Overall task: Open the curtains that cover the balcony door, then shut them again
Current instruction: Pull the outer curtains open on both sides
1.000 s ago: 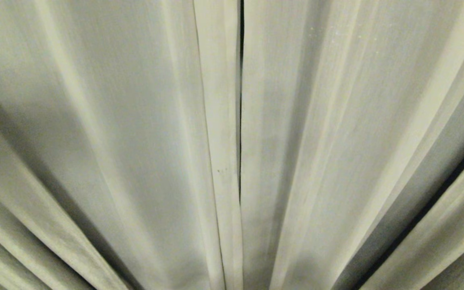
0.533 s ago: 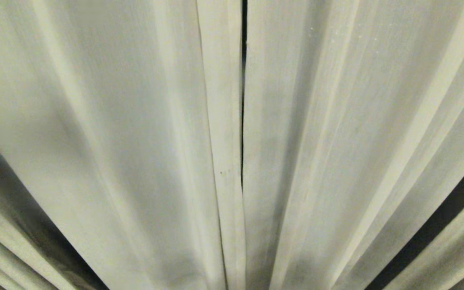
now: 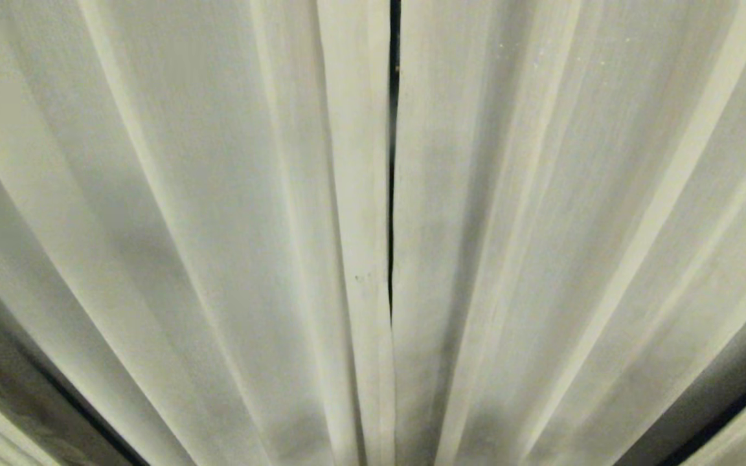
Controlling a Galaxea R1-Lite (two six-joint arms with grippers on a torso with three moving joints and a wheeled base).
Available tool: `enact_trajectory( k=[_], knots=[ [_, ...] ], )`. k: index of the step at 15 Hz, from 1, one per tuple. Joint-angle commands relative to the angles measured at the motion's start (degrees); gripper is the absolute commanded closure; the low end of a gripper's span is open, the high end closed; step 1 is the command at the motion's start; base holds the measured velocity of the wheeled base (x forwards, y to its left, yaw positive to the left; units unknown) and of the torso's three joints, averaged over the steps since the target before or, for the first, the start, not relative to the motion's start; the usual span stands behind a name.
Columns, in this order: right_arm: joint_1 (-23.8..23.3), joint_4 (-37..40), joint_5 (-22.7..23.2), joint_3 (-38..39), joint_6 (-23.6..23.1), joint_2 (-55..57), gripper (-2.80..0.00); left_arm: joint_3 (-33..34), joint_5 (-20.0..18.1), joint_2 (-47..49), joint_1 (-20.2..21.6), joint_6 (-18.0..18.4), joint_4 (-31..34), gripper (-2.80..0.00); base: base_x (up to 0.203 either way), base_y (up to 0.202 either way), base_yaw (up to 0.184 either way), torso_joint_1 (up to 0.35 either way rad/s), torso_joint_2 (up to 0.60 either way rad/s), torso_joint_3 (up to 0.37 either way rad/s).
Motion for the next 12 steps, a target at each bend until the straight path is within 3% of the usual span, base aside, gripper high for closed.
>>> enact_trajectory(
  k=[1,6,9,12],
  knots=[
    [0.0,0.0,0.1,0.0,-0.1,0.1,0.0,9.2,-10.7,-7.8,-0.3,1.3,-1.4,0.0,0.0,0.0,0.0,0.0,0.0,0.0],
    [0.0,0.0,0.1,0.0,-0.1,0.1,0.0,24.5,-13.9,-21.4,-4.5,5.0,-1.2,0.0,0.0,0.0,0.0,0.0,0.0,0.0],
    [0.0,0.0,0.1,0.0,-0.1,0.1,0.0,27.8,-13.8,-27.7,-5.3,5.4,4.2,0.0,0.0,0.0,0.0,0.0,0.0,0.0],
    [0.0,0.0,0.1,0.0,-0.1,0.1,0.0,30.4,-13.4,-28.2,-5.3,5.8,0.5,0.0,0.0,0.0,0.0,0.0,0.0,0.0]
  ],
)
